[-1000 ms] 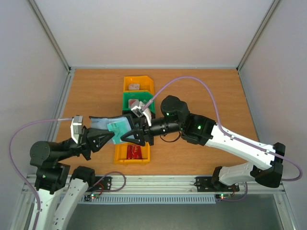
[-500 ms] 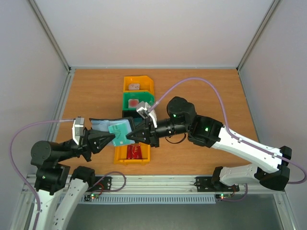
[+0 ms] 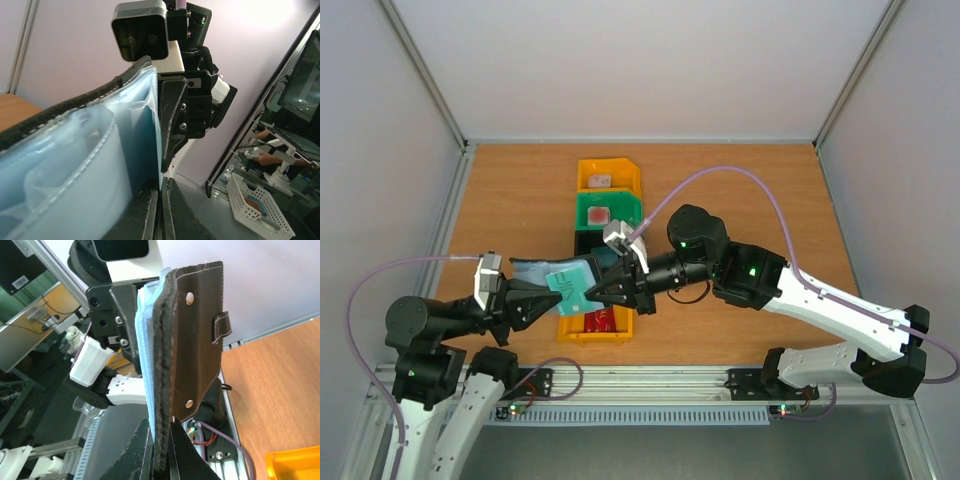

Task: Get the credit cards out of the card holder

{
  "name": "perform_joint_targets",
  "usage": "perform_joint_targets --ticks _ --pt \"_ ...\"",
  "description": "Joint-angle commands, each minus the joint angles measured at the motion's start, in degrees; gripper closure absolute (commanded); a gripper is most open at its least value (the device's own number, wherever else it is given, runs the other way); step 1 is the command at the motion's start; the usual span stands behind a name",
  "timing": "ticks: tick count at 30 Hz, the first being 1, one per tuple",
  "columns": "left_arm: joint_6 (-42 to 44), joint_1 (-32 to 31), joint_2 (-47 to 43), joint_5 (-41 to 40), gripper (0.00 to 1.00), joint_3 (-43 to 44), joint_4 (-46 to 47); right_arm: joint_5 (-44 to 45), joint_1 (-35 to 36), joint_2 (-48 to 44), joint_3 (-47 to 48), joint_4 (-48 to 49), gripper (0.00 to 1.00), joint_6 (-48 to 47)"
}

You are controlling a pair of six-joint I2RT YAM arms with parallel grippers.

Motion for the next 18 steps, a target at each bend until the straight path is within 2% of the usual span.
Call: perform_joint_targets --ticks 1,3,5,9,15,18 --pt "-1.7 -0.2 -1.3 4.8 0.95 0.1 0.1 0.6 0.1 -1.7 1.1 -0.2 0.99 -1.3" --pt "-1.4 -0.2 -1.7 5.2 0.85 0.3 -1.6 0.6 0.1 -1.7 1.1 -0.5 0.99 -1.2" --pt "-0.9 -0.1 -2.2 4.8 0.82 -0.1 -2.4 0.7 0.1 -1.6 1.2 -0.8 0.99 -1.1" --pt "-2.2 -0.2 -2.4 3.6 0.89 -0.7 -1.9 0.6 0.1 -1.3 1.2 -1.4 0.99 -1.2" --pt "-1.9 -0.1 -2.8 4.0 0.91 -0.4 -3.7 1.4 0.0 -1.7 1.2 -2.6 0.99 -1.8" --pt "-1.4 -0.2 -2.9 3.8 0.99 -0.2 -4.4 1.2 0.0 -1.9 1.2 -2.8 0.99 -1.8"
